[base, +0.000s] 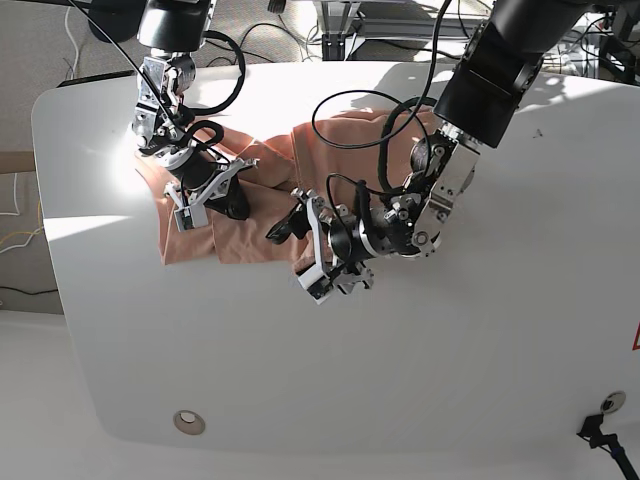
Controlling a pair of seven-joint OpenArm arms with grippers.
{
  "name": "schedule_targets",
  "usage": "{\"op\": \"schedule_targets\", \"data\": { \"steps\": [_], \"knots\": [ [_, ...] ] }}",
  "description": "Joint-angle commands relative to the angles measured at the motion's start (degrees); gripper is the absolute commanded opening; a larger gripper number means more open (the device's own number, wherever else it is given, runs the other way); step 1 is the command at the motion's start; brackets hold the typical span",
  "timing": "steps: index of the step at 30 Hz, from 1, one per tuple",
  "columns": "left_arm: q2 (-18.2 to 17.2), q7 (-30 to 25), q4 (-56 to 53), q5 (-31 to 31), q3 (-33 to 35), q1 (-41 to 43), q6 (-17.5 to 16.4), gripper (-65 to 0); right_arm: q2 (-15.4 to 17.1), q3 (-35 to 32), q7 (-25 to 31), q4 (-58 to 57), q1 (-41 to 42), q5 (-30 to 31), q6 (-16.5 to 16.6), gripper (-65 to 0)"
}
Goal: Fold the T-shirt properly
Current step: 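Regrasp the folded bundle with the left gripper near the right gripper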
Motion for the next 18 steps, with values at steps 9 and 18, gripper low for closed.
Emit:
{"op": "schedule_targets", "data": {
  "steps": [9,18],
  "knots": [
    [-7.9,-1.1,18.3,-0.9,-4.3,2.5,-0.2,-23.7,0.4,0.0,-2.4,0.1,0.0,-1.6,0.0,-65.0],
    [-9.8,1.7,18.4,-0.8,-17.8,14.8,-0.2,-23.7,0.4,-0.1,-2.4,0.1,0.0,-1.6,0.0,-65.0]
  ]
}}
